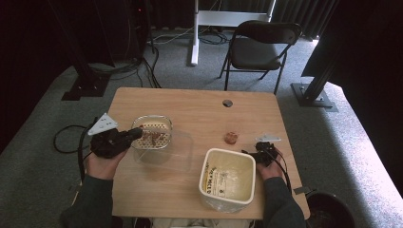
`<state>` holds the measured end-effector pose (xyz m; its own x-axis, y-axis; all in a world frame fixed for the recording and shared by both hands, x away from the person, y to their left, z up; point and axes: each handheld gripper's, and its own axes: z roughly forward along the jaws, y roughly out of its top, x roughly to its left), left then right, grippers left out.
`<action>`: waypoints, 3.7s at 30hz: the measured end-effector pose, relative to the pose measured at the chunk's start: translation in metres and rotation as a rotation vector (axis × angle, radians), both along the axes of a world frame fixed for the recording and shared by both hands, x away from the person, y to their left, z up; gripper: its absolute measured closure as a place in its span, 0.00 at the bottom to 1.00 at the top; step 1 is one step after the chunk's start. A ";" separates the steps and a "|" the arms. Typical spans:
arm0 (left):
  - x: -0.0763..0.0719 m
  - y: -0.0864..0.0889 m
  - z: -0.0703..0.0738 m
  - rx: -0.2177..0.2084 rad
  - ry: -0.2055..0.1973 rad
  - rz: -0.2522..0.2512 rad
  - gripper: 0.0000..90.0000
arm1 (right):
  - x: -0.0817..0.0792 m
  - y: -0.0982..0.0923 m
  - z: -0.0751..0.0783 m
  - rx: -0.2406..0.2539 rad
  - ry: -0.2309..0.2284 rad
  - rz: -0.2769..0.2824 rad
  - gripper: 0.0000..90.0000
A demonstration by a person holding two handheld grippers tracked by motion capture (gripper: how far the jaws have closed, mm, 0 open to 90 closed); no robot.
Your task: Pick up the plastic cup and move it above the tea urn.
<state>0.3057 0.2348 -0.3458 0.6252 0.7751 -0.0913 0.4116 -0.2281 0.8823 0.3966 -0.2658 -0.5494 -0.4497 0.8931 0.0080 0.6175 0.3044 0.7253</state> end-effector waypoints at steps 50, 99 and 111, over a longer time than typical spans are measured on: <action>0.019 -0.124 0.013 -0.133 -0.031 -0.405 0.57 | 0.000 -0.001 0.000 0.001 0.000 -0.018 0.16; -0.001 -0.116 -0.122 0.152 -0.149 -0.026 0.51 | 0.070 0.021 0.030 0.179 -0.012 0.065 0.82; 0.014 -0.134 -0.149 0.168 -0.113 -0.040 0.54 | 0.064 0.042 0.036 0.179 -0.042 0.200 0.78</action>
<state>0.3193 0.1011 -0.4943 0.6547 0.7479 0.1097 0.2999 -0.3902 0.8705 0.4610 -0.2235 -0.5131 -0.6201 0.7728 0.1351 0.5261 0.2819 0.8024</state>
